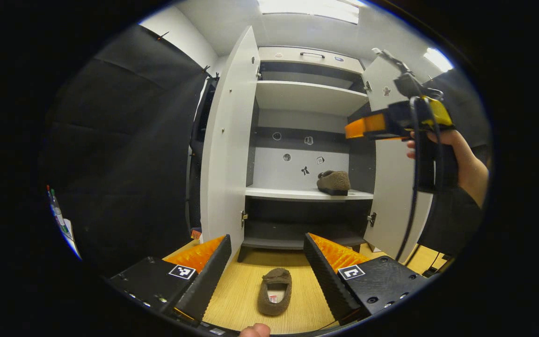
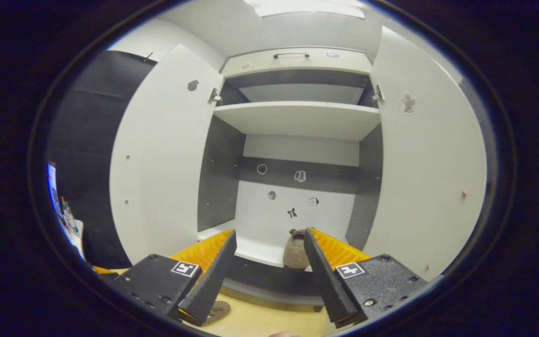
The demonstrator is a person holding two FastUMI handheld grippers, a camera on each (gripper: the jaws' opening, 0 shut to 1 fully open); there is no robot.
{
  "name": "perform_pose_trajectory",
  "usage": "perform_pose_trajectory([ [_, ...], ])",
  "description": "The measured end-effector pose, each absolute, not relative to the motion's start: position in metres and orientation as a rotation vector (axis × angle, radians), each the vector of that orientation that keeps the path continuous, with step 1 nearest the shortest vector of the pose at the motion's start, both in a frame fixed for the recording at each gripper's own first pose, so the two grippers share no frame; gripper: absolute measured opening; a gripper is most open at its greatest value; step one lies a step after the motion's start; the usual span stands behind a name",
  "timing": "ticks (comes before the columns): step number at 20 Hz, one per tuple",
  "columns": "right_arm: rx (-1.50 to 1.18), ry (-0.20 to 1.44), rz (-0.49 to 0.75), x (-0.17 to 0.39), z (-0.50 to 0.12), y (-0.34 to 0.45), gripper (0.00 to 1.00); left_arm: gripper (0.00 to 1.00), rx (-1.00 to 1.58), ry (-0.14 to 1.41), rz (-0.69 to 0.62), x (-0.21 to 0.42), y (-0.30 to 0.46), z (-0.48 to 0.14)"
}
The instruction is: Grab one shoe with the right hand and put it into the shoe cabinet, grab the other shoe with the left hand and put it into the shoe cabinet; then close the right door with the right hand and the left door with the left hand.
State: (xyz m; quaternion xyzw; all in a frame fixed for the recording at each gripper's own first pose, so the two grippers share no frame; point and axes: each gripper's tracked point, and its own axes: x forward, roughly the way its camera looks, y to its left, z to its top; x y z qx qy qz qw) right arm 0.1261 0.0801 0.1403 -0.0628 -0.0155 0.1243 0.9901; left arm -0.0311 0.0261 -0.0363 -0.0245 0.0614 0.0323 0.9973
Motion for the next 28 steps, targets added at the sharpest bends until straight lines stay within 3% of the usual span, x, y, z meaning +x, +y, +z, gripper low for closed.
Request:
perform_pose_trajectory([
  [2, -0.103, -0.049, 0.219, 0.099, 0.113, 0.069, 0.92, 0.95, -0.048, 0.123, 0.055, -0.032, 0.022, -0.037],
  [3, -0.095, -0.051, 0.202, 0.087, 0.099, 0.062, 0.92, 0.99, -0.049, 0.123, 0.048, -0.033, 0.020, -0.038],
  [4, -0.085, -0.056, 0.173, 0.076, 0.086, 0.052, 0.92, 0.94, -0.051, 0.125, 0.038, -0.034, 0.016, -0.039],
  [14, -0.024, 0.055, -0.092, -0.003, -0.025, -0.040, 0.94, 0.95, -0.031, 0.199, -0.024, -0.034, -0.010, -0.068],
  [15, -0.027, 0.075, -0.111, -0.008, -0.032, -0.047, 0.94, 0.99, -0.041, 0.231, -0.019, -0.035, -0.011, -0.080],
  [16, -0.022, 0.090, -0.124, -0.014, -0.037, -0.053, 0.94, 0.94, -0.068, 0.277, -0.029, -0.037, -0.015, -0.094],
  [28, -0.024, 0.097, -0.118, -0.040, -0.036, -0.052, 0.96, 0.95, -0.151, 0.785, 0.017, 0.031, 0.029, -0.270],
])
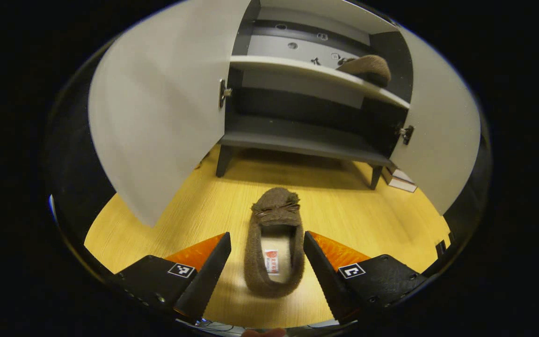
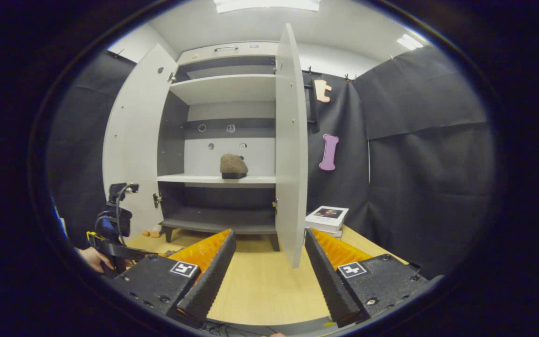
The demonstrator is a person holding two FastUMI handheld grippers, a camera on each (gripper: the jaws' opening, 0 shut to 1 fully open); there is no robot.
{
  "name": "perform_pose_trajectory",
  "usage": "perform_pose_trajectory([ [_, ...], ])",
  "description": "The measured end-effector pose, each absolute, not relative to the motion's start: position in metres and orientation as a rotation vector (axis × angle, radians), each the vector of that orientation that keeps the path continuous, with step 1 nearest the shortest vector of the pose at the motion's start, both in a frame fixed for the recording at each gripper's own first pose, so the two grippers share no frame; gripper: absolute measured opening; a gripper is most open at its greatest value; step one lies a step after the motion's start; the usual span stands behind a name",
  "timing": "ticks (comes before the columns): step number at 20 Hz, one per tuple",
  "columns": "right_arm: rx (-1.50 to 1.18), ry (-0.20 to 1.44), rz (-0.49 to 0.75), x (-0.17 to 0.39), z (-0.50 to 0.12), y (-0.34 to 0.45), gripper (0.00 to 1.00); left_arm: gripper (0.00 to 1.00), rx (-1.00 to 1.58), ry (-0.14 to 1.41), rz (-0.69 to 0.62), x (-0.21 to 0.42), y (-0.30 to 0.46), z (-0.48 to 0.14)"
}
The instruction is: Grab one shoe with the right hand and put it into the shoe cabinet, grab the other shoe with the left hand and put it into the shoe cabinet; then close the right door with the right hand and the left door with the left hand.
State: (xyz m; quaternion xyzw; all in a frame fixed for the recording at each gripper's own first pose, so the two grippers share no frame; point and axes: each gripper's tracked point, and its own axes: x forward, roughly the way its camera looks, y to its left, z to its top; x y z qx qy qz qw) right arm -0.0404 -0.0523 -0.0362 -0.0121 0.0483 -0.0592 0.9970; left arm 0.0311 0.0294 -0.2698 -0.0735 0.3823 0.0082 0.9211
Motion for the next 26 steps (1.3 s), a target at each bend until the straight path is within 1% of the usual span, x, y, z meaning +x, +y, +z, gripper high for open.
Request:
perform_pose_trajectory([
  [1, -0.023, 0.104, -0.115, -0.042, -0.038, -0.051, 0.94, 0.94, -0.149, 0.797, 0.032, 0.040, 0.036, -0.281],
  [4, -0.022, 0.130, -0.123, -0.042, -0.046, -0.054, 0.94, 0.94, -0.128, 0.833, 0.029, 0.050, 0.043, -0.306],
  [5, -0.025, 0.138, -0.128, -0.041, -0.048, -0.055, 0.94, 0.88, -0.132, 0.841, 0.026, 0.051, 0.043, -0.313],
  [7, -0.025, 0.148, -0.138, -0.038, -0.050, -0.059, 0.94, 0.82, -0.146, 0.855, 0.024, 0.054, 0.041, -0.325],
  [8, -0.023, 0.152, -0.143, -0.037, -0.050, -0.061, 0.94, 0.82, -0.153, 0.855, 0.023, 0.056, 0.040, -0.327],
  [9, -0.021, 0.157, -0.146, -0.035, -0.052, -0.062, 0.97, 0.82, -0.156, 0.850, 0.024, 0.058, 0.039, -0.328],
  [10, -0.020, 0.163, -0.151, -0.033, -0.054, -0.064, 0.94, 0.82, -0.158, 0.843, 0.024, 0.060, 0.037, -0.330],
  [11, -0.018, 0.169, -0.156, -0.031, -0.056, -0.066, 0.94, 0.71, -0.154, 0.845, 0.021, 0.062, 0.037, -0.332],
  [12, -0.016, 0.171, -0.159, -0.030, -0.056, -0.068, 0.97, 0.63, -0.155, 0.849, 0.013, 0.063, 0.035, -0.335],
  [13, -0.013, 0.173, -0.162, -0.030, -0.057, -0.069, 0.94, 0.47, -0.163, 0.849, 0.009, 0.064, 0.032, -0.336],
  [14, -0.010, 0.173, -0.168, -0.029, -0.057, -0.072, 0.94, 0.43, -0.167, 0.842, 0.015, 0.066, 0.031, -0.336],
  [15, -0.007, 0.175, -0.174, -0.028, -0.058, -0.073, 0.94, 0.35, -0.173, 0.840, 0.018, 0.067, 0.031, -0.337],
  [18, 0.008, 0.187, -0.174, -0.026, -0.063, -0.074, 0.94, 0.35, -0.179, 0.833, 0.018, 0.068, 0.033, -0.336],
  [19, 0.012, 0.188, -0.171, -0.025, -0.065, -0.075, 0.94, 0.35, -0.161, 0.837, 0.058, 0.073, 0.045, -0.344],
  [20, 0.016, 0.191, -0.167, -0.025, -0.065, -0.074, 0.94, 0.09, -0.183, 0.833, 0.062, 0.070, 0.043, -0.339],
  [21, 0.018, 0.191, -0.163, -0.024, -0.066, -0.073, 0.94, 0.12, -0.200, 0.828, 0.066, 0.069, 0.043, -0.339],
  [22, 0.018, 0.192, -0.159, -0.023, -0.066, -0.072, 0.94, 0.11, -0.204, 0.824, 0.065, 0.069, 0.042, -0.338],
  [23, 0.019, 0.192, -0.154, -0.023, -0.066, -0.072, 0.94, 0.06, -0.196, 0.816, 0.075, 0.068, 0.044, -0.336],
  [25, 0.015, 0.190, -0.144, -0.023, -0.066, -0.070, 0.94, 0.00, -0.181, 0.811, 0.100, 0.061, 0.045, -0.329],
  [26, 0.011, 0.189, -0.144, -0.022, -0.066, -0.070, 0.94, 0.01, -0.188, 0.799, 0.102, 0.056, 0.043, -0.320],
])
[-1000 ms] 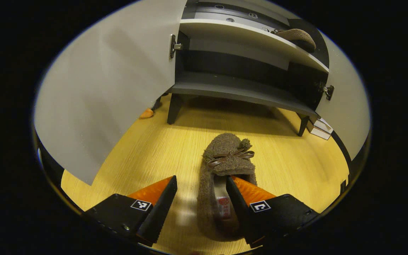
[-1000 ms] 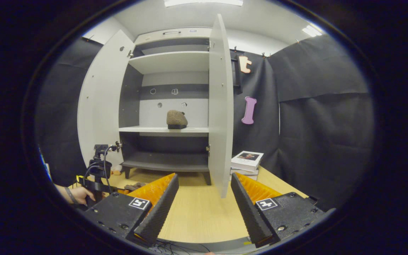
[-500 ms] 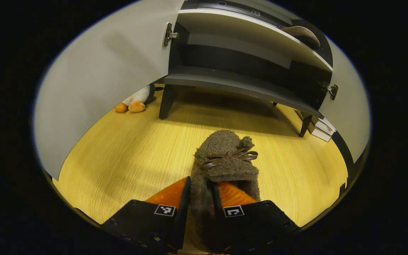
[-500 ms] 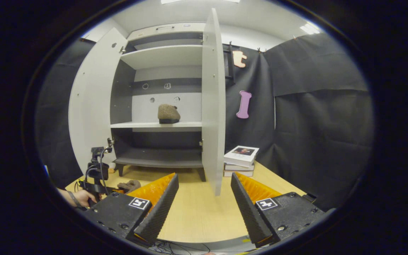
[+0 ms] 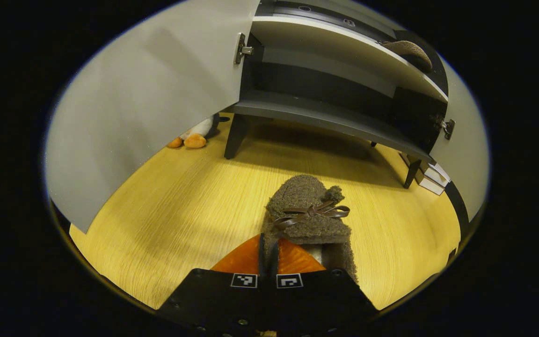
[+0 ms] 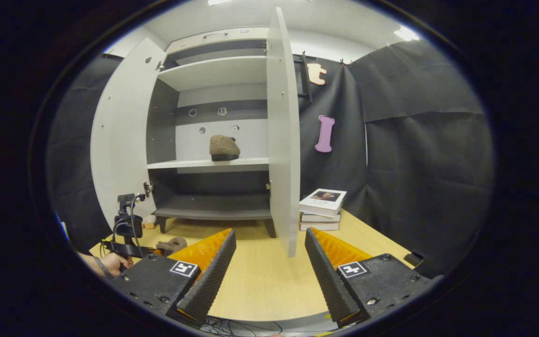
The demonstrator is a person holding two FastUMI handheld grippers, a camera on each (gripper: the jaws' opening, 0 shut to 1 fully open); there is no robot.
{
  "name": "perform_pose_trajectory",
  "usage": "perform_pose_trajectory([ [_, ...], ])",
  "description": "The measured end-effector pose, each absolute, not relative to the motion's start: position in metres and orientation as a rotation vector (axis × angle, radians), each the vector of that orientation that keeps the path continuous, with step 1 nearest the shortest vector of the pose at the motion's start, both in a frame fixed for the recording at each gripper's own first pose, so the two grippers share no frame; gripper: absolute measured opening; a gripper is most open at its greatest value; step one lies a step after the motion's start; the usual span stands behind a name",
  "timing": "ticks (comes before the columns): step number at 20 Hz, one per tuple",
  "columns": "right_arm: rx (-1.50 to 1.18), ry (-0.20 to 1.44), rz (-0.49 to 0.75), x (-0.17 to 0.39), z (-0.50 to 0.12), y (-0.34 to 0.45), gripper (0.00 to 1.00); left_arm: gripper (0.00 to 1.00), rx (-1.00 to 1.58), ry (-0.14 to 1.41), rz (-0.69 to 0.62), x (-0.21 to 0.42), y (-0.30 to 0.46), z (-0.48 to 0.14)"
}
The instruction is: Grab one shoe with the right hand and put it into the shoe cabinet, grab the other shoe with the left hand and put it into the shoe cabinet; then close the right door with the right hand and the left door with the left hand.
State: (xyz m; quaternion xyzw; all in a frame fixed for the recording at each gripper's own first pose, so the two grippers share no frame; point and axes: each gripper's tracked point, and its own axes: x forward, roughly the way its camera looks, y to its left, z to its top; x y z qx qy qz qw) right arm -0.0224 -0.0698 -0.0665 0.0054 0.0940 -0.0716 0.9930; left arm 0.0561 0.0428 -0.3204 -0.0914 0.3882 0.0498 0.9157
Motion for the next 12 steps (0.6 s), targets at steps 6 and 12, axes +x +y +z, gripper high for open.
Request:
perform_pose_trajectory([
  [6, -0.002, 0.205, -0.138, -0.021, -0.070, -0.068, 0.94, 0.01, -0.224, 0.543, 0.014, 0.048, -0.007, -0.191],
  [12, -0.010, 0.223, -0.085, -0.022, -0.075, -0.055, 0.94, 0.00, -0.237, 0.249, -0.102, 0.130, -0.036, -0.026],
])
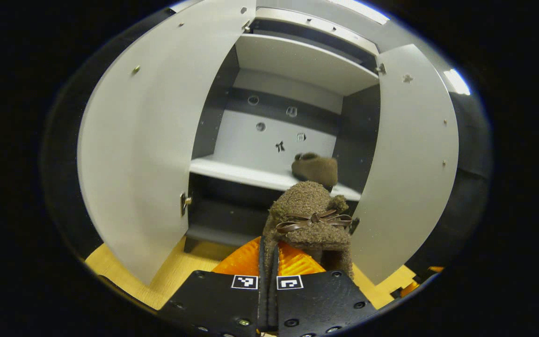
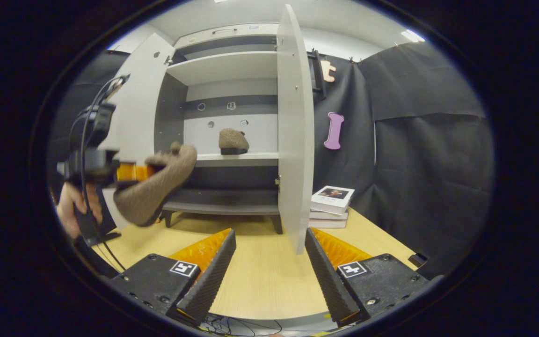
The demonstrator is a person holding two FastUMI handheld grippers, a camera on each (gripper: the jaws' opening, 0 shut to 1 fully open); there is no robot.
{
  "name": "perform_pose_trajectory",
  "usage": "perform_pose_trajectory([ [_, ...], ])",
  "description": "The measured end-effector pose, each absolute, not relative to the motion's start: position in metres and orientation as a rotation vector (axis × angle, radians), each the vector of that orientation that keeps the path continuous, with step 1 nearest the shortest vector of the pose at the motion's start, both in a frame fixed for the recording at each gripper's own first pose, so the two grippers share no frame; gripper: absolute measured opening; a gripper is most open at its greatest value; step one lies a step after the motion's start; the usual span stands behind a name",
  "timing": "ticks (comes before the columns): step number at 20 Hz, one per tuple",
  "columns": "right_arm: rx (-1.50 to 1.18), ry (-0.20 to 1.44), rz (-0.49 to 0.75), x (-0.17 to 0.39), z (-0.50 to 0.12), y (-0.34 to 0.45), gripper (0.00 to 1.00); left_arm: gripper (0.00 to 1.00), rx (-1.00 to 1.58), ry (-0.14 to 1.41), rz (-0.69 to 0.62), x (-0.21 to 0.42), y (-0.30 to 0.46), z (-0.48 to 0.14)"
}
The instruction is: Grab one shoe with the right hand and put it into the shoe cabinet, grab the other shoe with the left hand and put it into the shoe cabinet; then close the right door with the right hand and the left door with the left hand.
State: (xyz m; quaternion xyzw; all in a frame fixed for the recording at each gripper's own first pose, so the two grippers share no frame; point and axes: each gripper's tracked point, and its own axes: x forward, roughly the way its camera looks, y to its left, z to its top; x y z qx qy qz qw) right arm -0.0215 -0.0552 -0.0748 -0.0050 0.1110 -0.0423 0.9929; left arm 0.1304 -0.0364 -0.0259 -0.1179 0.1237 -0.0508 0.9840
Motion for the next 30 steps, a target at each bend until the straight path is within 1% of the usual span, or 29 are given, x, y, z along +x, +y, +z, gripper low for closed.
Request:
perform_pose_trajectory([
  [3, -0.007, 0.207, -0.081, -0.022, -0.070, -0.054, 0.94, 0.00, -0.186, 0.214, -0.065, 0.190, -0.033, 0.021],
  [5, 0.000, 0.198, -0.088, -0.023, -0.067, -0.054, 0.94, 0.00, -0.197, 0.260, -0.032, 0.235, -0.029, 0.029],
  [6, 0.003, 0.193, -0.091, -0.025, -0.064, -0.054, 0.94, 0.00, -0.219, 0.288, -0.026, 0.256, -0.029, 0.029],
  [7, 0.004, 0.188, -0.093, -0.025, -0.063, -0.055, 0.94, 0.05, -0.231, 0.324, -0.020, 0.275, -0.029, 0.026],
  [8, 0.003, 0.185, -0.097, -0.026, -0.062, -0.055, 0.94, 0.00, -0.222, 0.356, -0.013, 0.294, -0.027, 0.024],
  [12, -0.011, 0.193, -0.122, -0.026, -0.062, -0.062, 0.94, 0.00, -0.179, 0.479, 0.025, 0.363, -0.016, 0.000],
  [16, -0.028, 0.205, -0.141, -0.025, -0.063, -0.066, 0.94, 0.00, -0.239, 0.673, 0.025, 0.385, -0.019, -0.054],
  [17, -0.032, 0.204, -0.151, -0.024, -0.064, -0.069, 0.94, 0.05, -0.241, 0.718, 0.028, 0.383, -0.018, -0.066],
  [18, -0.033, 0.203, -0.161, -0.024, -0.064, -0.072, 0.94, 0.01, -0.241, 0.711, 0.034, 0.387, -0.014, -0.065],
  [20, -0.022, 0.210, -0.175, -0.022, -0.067, -0.076, 0.94, 0.00, -0.264, 0.708, 0.048, 0.393, -0.012, -0.065],
  [21, -0.013, 0.217, -0.177, -0.020, -0.069, -0.077, 0.94, 0.05, -0.271, 0.731, 0.049, 0.392, -0.012, -0.070],
  [22, -0.004, 0.222, -0.178, -0.018, -0.071, -0.078, 0.94, 0.01, -0.274, 0.717, 0.050, 0.393, -0.011, -0.067],
  [24, 0.006, 0.226, -0.181, -0.014, -0.073, -0.079, 0.94, 0.02, -0.282, 0.728, 0.043, 0.392, -0.012, -0.067],
  [26, 0.011, 0.224, -0.173, -0.013, -0.073, -0.077, 0.94, 0.06, -0.291, 0.731, 0.028, 0.394, -0.016, -0.069],
  [27, 0.008, 0.222, -0.167, -0.012, -0.073, -0.077, 0.94, 0.13, -0.288, 0.737, 0.027, 0.393, -0.017, -0.070],
  [28, 0.004, 0.220, -0.162, -0.012, -0.073, -0.076, 0.94, 0.15, -0.291, 0.743, 0.020, 0.393, -0.019, -0.071],
  [29, -0.001, 0.218, -0.157, -0.010, -0.072, -0.075, 0.94, 0.31, -0.282, 0.751, 0.032, 0.391, -0.015, -0.072],
  [30, -0.005, 0.216, -0.155, -0.010, -0.072, -0.074, 0.94, 0.29, -0.275, 0.749, 0.049, 0.391, -0.010, -0.072],
])
